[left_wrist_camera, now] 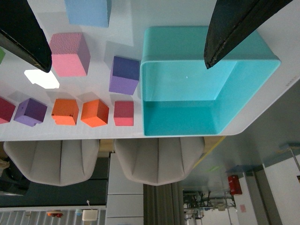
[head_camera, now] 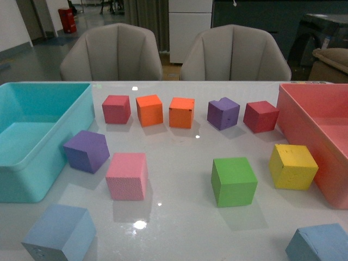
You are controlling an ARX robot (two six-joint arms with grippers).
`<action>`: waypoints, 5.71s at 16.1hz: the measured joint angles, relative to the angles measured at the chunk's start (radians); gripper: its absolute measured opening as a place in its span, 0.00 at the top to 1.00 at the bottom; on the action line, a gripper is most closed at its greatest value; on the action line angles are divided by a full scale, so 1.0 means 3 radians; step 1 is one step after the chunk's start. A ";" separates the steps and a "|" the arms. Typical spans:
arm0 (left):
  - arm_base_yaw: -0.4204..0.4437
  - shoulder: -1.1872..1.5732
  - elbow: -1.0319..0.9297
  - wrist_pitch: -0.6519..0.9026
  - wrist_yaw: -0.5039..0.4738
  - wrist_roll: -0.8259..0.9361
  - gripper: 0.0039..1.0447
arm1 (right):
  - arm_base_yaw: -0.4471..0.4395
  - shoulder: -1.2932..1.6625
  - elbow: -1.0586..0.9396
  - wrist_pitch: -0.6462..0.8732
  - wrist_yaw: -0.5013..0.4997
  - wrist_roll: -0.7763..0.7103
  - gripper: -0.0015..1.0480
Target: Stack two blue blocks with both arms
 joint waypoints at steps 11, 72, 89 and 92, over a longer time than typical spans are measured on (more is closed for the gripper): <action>0.0000 0.0000 0.0000 0.0000 0.0000 0.0000 0.06 | 0.0000 0.0000 0.0000 0.0000 0.0000 0.0000 0.06; 0.0000 0.0000 0.0000 0.0000 0.0000 0.0000 0.06 | 0.1466 0.7518 0.4964 -0.0006 0.0061 0.1050 0.58; 0.0000 0.0000 0.0000 0.0001 0.0000 0.0000 0.06 | 0.1611 0.8254 0.5884 -0.0628 0.0487 0.1549 0.07; 0.0000 0.0000 0.0000 0.0000 0.0000 0.0000 0.06 | 0.1606 0.8092 0.5745 -0.0549 0.0490 0.1564 0.06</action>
